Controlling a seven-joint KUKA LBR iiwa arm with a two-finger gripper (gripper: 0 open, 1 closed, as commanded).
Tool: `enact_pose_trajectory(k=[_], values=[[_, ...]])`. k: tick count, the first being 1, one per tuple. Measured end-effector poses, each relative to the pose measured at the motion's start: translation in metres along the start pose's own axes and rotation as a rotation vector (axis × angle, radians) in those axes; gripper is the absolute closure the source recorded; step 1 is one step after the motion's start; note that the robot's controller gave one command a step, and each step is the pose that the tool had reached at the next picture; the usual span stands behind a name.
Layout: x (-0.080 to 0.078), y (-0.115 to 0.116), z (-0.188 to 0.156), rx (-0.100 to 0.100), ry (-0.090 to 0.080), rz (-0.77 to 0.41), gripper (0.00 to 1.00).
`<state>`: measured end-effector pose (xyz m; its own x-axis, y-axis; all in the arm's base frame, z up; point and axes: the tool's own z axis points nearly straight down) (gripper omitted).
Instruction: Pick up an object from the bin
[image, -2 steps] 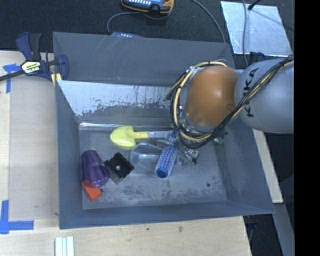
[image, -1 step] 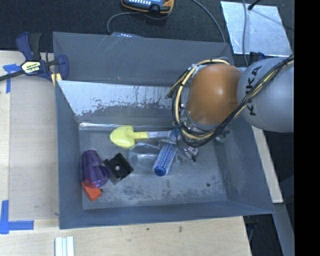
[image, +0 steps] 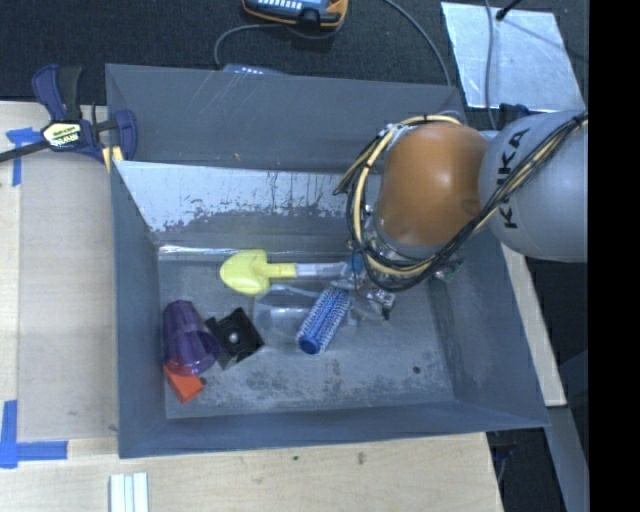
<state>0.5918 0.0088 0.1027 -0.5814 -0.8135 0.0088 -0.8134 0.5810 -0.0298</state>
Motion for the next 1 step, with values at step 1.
enact_pose_trajectory(k=[1], values=[[-0.0015,0.0011,-0.0205,-0.002,-0.007,0.002,1.0]])
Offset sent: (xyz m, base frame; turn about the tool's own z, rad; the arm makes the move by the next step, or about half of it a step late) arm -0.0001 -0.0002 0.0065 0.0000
